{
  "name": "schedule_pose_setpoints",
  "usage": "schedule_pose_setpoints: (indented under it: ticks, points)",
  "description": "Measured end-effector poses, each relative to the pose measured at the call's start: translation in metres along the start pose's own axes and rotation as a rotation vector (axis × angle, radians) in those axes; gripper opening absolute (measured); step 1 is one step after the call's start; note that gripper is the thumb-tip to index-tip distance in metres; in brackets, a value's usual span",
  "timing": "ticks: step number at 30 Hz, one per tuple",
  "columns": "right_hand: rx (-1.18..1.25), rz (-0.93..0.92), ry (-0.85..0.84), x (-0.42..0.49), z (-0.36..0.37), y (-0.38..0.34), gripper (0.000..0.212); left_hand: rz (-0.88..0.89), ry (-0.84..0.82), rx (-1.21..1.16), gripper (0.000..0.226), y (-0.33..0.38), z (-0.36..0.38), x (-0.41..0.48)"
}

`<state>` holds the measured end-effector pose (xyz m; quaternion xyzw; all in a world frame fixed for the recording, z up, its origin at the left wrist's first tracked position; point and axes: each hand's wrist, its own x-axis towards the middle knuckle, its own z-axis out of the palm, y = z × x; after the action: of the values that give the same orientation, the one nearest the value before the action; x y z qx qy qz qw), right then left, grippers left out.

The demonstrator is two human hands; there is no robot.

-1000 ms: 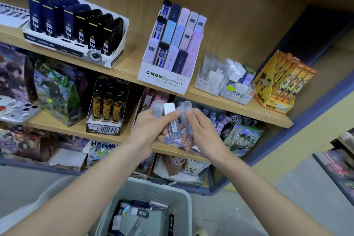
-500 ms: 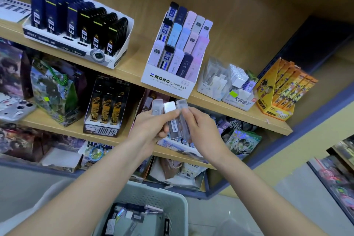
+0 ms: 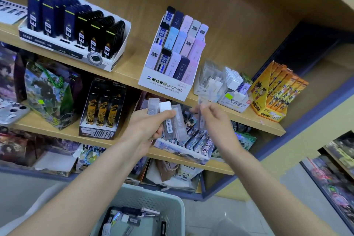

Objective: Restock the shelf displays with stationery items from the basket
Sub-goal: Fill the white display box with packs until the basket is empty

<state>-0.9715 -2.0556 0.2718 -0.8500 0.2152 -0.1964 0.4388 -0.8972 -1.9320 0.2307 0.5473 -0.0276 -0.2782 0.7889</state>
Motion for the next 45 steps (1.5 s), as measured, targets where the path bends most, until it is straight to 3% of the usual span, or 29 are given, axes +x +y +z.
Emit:
schedule_pose_setpoints:
  ticks: [6,8,13,17,20,25,27,29,31,35,37,42,45]
  points:
    - [-0.162,-0.255,0.305,0.051,-0.059,-0.017,0.003,0.017,-0.012,-0.012,0.020,0.004,-0.001,0.001]
    - [-0.187,-0.324,0.356,0.068,-0.069,-0.022,0.007,0.023,-0.012,-0.001,0.022,0.003,0.000,0.002]
    - [-0.422,-0.281,0.247,0.103,-0.072,-0.022,0.010,0.020,-0.005,0.016,0.022,0.001,0.000,0.004]
    - [-0.445,-0.222,0.157,0.117,-0.067,-0.018,0.017,0.001,0.011,0.038,0.022,-0.001,-0.001,0.008]
    - [-0.463,-0.223,0.133,0.125,-0.066,-0.013,0.010,-0.006,0.015,0.039,0.021,-0.001,-0.001,0.011]
    - [-0.625,-0.323,0.222,0.129,-0.059,-0.007,0.013,-0.004,0.007,0.029,0.017,0.000,0.000,0.011]
    - [-0.609,-0.370,0.305,0.122,-0.053,-0.008,0.020,-0.002,0.004,0.023,0.016,0.000,0.001,0.011]
    - [-0.505,-0.422,0.351,0.103,-0.043,-0.011,0.014,0.003,0.014,0.021,0.017,0.000,0.000,0.011]
    - [-0.380,-0.400,0.239,0.076,-0.031,-0.011,0.009,0.006,0.027,0.021,0.019,0.000,0.000,0.012]
    - [-0.225,-0.145,-0.219,0.028,-0.005,-0.002,0.013,0.021,0.042,0.031,0.019,-0.001,0.001,0.014]
    - [-0.130,-0.099,-0.316,0.018,0.003,0.002,0.009,0.040,0.037,0.049,0.018,-0.002,0.002,0.012]
    - [-0.044,-0.059,-0.325,0.013,-0.005,-0.004,0.010,0.078,0.023,0.065,0.017,-0.003,0.002,0.010]
    - [-0.180,-0.147,-0.151,0.022,-0.030,-0.013,0.019,0.081,0.009,0.058,0.021,-0.002,0.000,0.010]
